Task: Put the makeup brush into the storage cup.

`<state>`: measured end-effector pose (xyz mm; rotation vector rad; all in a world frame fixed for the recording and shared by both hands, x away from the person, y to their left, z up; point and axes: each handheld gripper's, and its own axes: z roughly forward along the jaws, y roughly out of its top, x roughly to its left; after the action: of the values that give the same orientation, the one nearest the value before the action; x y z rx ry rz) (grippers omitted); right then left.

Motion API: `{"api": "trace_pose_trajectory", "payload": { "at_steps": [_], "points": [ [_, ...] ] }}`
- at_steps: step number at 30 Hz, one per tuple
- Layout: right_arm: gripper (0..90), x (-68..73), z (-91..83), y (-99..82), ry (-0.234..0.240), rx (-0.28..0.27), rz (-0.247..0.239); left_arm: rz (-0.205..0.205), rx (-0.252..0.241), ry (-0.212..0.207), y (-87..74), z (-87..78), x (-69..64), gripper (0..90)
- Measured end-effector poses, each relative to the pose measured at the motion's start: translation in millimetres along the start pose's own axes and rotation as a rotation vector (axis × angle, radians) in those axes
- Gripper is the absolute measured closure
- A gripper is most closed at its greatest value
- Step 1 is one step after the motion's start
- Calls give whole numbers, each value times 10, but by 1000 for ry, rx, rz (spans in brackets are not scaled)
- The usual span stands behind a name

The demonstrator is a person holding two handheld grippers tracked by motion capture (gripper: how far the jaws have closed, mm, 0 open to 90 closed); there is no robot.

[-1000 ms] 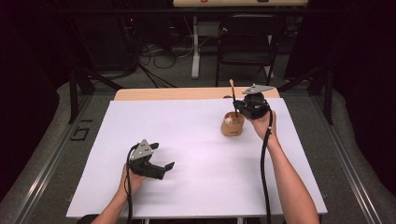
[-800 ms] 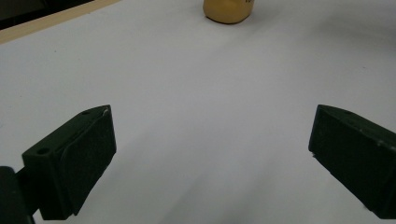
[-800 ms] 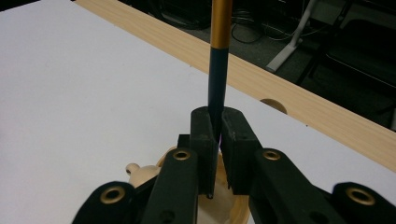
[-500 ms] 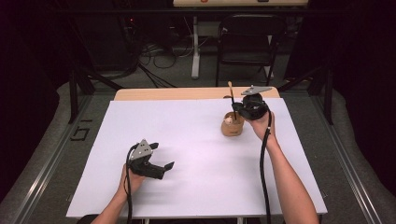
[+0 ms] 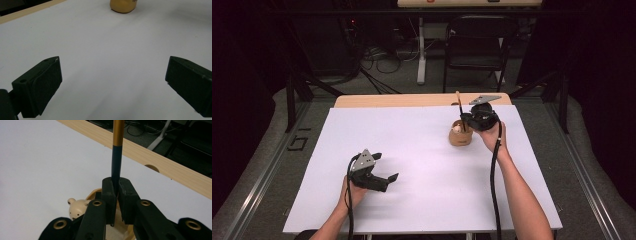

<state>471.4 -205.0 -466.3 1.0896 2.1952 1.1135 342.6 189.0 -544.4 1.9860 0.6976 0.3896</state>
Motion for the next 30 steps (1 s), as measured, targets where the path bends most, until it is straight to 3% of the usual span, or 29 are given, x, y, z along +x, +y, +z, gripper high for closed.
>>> {"api": "trace_pose_trajectory", "payload": {
  "at_steps": [13, 14, 15, 17, 20, 30],
  "points": [
    [804, -8, 12, -48, 2, 8, 9, 2, 0, -1, 2, 1, -1, 7],
    [637, -13, 2, -51, 16, 4, 31, 1, -2, 2, 2, 0, -2, 7],
    [594, -15, -2, -52, 24, 7, 38, 1, -1, 0, 2, -1, 1, 7],
    [382, -21, -40, -55, 33, -9, 48, 0, 1, 0, 3, -4, 6, 7],
    [232, -7, -100, -47, 49, -18, 45, -6, -7, -3, 2, -10, 8, 7],
    [49, 116, -266, -40, 109, -50, 18, -9, -12, 9, -1, -43, -7, 6]
  ]
}}
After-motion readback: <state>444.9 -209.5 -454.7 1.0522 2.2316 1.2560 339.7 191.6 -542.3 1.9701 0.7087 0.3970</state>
